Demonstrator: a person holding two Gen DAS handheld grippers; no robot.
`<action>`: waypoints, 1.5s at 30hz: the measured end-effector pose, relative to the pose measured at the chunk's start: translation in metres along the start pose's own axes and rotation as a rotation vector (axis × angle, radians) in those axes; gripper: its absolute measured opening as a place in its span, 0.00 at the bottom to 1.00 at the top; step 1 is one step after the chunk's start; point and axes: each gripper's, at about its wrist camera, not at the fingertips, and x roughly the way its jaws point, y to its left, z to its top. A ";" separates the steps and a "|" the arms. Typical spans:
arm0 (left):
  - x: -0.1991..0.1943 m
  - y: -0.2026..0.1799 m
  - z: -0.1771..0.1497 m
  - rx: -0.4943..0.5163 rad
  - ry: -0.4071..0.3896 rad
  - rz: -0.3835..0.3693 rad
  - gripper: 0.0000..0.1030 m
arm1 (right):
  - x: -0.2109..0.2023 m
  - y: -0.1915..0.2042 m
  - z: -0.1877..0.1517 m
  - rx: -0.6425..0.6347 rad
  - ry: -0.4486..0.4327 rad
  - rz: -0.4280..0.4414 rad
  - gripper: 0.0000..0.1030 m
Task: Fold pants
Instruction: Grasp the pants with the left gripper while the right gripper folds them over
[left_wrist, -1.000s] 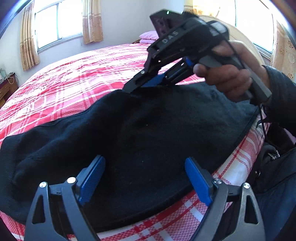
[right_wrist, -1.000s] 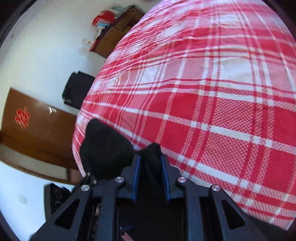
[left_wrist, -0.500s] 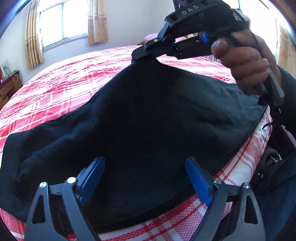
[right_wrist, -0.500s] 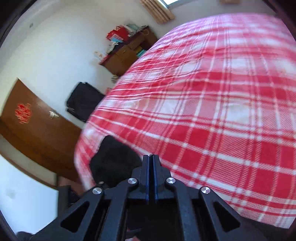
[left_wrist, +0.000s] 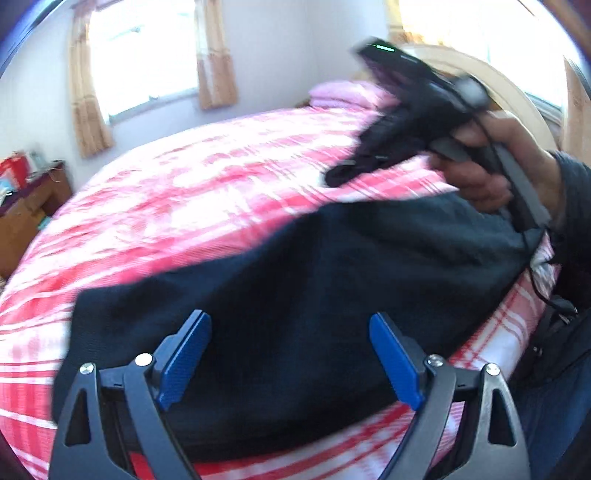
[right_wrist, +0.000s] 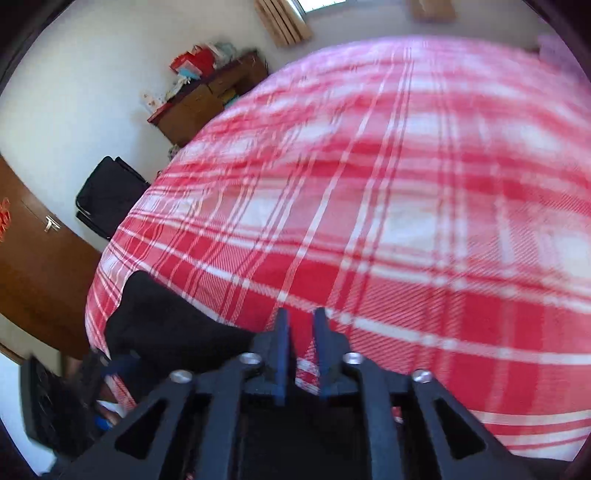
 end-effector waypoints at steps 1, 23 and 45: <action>-0.005 0.011 0.001 -0.028 -0.014 0.024 0.88 | -0.007 0.005 -0.001 -0.010 -0.013 0.007 0.38; 0.043 0.165 0.008 -0.536 0.176 -0.012 0.44 | 0.010 0.058 -0.062 -0.174 0.044 -0.020 0.44; -0.012 0.166 -0.001 -0.576 0.020 0.178 0.53 | 0.000 0.057 -0.079 -0.232 0.037 -0.048 0.53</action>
